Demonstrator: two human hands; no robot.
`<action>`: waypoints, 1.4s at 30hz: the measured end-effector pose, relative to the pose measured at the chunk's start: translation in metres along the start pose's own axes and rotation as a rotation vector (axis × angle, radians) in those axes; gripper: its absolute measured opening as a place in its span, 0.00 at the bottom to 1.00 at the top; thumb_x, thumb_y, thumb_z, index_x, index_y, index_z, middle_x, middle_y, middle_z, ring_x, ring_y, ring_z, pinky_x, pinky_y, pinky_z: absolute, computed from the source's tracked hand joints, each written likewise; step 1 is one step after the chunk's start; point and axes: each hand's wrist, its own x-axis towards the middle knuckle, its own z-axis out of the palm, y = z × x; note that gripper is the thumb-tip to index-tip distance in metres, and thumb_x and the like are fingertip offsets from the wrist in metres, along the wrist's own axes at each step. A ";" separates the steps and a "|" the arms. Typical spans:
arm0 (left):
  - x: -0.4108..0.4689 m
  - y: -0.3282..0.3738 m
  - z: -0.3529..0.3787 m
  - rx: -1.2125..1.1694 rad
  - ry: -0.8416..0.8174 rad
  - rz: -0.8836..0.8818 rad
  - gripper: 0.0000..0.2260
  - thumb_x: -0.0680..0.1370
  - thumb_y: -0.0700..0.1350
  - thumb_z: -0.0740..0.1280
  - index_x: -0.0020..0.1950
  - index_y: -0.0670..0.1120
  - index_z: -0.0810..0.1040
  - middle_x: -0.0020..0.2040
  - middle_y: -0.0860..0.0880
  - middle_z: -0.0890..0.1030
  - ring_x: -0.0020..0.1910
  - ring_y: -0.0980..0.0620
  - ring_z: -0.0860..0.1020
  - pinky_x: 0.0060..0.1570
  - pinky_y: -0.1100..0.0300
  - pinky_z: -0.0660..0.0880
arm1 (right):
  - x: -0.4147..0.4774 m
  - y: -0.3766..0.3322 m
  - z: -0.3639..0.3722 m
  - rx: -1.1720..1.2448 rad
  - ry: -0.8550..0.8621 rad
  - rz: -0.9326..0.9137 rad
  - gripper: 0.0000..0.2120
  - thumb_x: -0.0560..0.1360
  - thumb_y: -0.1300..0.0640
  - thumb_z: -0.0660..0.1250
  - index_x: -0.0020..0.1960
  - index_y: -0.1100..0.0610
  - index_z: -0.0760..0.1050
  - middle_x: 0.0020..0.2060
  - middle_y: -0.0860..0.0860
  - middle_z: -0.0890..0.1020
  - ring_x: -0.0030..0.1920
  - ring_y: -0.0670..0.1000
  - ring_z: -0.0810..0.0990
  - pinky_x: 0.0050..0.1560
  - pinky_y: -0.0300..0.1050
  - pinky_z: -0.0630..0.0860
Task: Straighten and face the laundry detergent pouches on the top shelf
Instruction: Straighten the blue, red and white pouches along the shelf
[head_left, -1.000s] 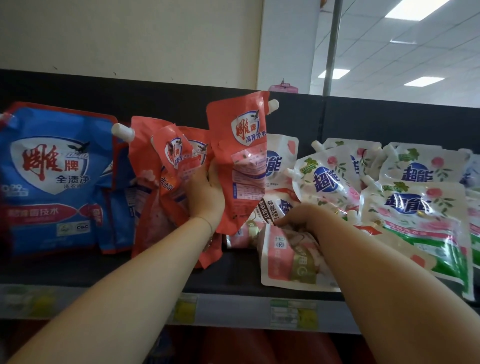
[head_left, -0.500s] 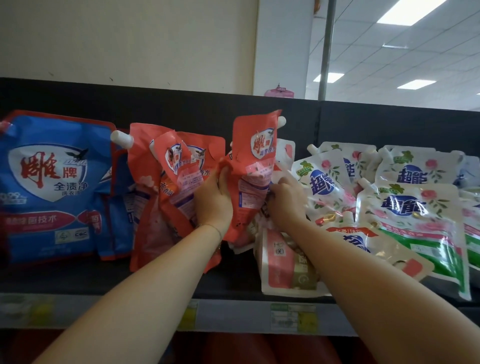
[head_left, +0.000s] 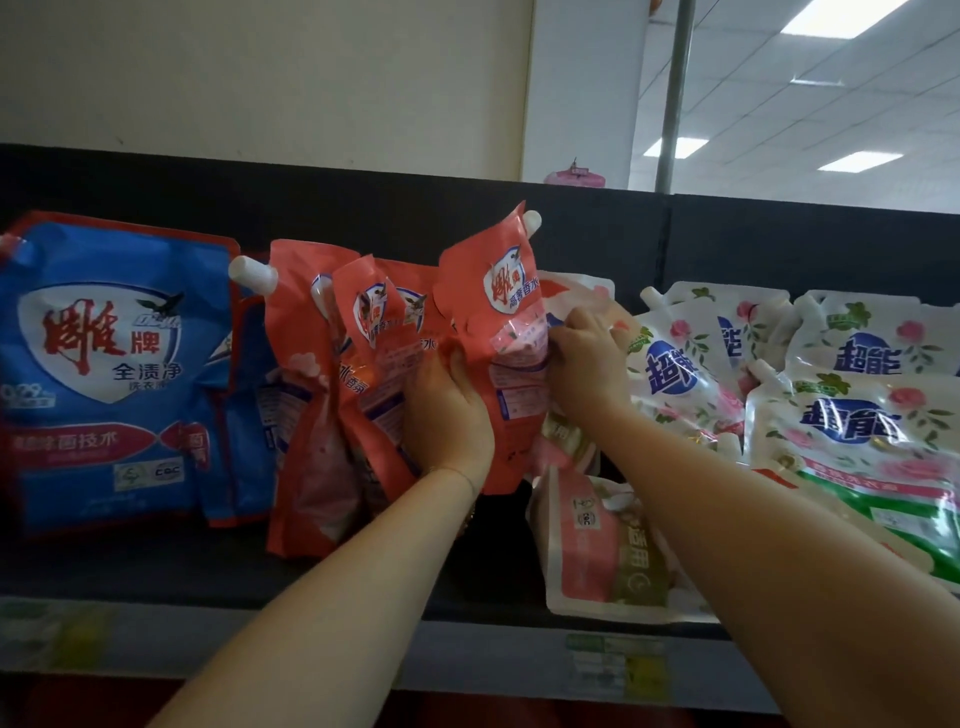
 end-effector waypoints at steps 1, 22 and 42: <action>0.000 -0.004 -0.001 -0.009 -0.009 0.023 0.14 0.83 0.47 0.55 0.57 0.43 0.78 0.55 0.43 0.80 0.55 0.42 0.76 0.48 0.59 0.67 | 0.002 0.002 0.000 0.010 -0.001 0.000 0.08 0.77 0.61 0.63 0.45 0.60 0.80 0.44 0.50 0.72 0.49 0.54 0.72 0.51 0.42 0.55; -0.021 0.008 0.004 -0.164 -0.214 -0.124 0.18 0.79 0.59 0.58 0.65 0.52 0.68 0.41 0.60 0.75 0.41 0.56 0.77 0.44 0.61 0.67 | -0.002 -0.010 -0.012 0.169 -0.250 0.035 0.09 0.76 0.63 0.63 0.40 0.54 0.79 0.47 0.54 0.76 0.48 0.59 0.77 0.52 0.55 0.74; -0.034 0.038 -0.037 0.078 -0.068 0.347 0.08 0.75 0.43 0.65 0.45 0.45 0.65 0.45 0.48 0.68 0.43 0.52 0.66 0.43 0.64 0.61 | -0.057 0.019 -0.087 0.159 -0.449 0.106 0.07 0.77 0.55 0.63 0.48 0.55 0.78 0.43 0.51 0.81 0.40 0.50 0.80 0.44 0.48 0.81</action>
